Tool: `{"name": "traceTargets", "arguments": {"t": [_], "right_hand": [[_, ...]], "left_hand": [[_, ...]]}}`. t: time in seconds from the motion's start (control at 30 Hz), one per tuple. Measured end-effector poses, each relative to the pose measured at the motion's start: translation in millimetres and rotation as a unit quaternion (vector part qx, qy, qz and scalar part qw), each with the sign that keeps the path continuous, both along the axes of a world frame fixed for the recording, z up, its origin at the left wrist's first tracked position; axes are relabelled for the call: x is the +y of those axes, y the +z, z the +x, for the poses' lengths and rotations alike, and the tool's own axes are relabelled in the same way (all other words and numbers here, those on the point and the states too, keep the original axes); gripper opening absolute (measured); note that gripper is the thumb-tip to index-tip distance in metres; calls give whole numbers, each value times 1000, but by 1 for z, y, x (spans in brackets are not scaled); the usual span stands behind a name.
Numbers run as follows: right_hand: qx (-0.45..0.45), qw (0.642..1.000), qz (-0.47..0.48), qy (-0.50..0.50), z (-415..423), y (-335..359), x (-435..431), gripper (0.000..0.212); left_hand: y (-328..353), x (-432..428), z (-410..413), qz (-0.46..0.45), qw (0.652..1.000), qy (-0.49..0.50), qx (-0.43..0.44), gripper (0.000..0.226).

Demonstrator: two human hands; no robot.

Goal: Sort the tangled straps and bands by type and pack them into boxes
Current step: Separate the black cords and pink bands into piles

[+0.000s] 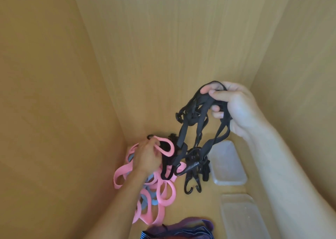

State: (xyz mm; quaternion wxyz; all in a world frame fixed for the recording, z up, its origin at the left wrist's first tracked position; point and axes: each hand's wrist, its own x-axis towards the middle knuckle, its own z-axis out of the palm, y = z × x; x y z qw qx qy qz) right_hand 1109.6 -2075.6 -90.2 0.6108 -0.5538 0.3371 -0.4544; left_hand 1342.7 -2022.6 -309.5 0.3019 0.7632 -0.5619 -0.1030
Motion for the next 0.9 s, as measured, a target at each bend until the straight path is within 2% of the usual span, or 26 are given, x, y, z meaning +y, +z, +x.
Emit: {"name": "traceTargets", "arguments": {"t": [0.13,0.27,0.43,0.53,0.57,0.63,0.7,0.83,0.9], "right_hand": [[-3,1000,24,16,-7,-12,16,24],[12,997,70,23,-12,-22,23,26],[143,981,130,4,4,-57,5,22],[235,957,172,8,23,-90,-19,17],[265,947,178,11,30,-102,-28,15],[331,929,166,16,39,-122,-43,12],[389,912,132,10,47,-137,-52,13],[430,900,72,-7,53,-159,-60,14],[447,893,49,6,54,-167,-62,13]], "left_hand": [[4,9,16,-43,978,82,189,25],[6,16,25,-85,943,168,276,23],[8,14,33,-55,895,259,358,30],[13,16,35,-34,834,304,459,31],[16,19,34,-34,825,308,472,27],[23,23,27,-53,837,298,456,18],[30,29,16,-92,867,282,401,15],[33,43,-8,-114,926,283,223,63],[34,50,-15,-103,950,259,143,77]]}}
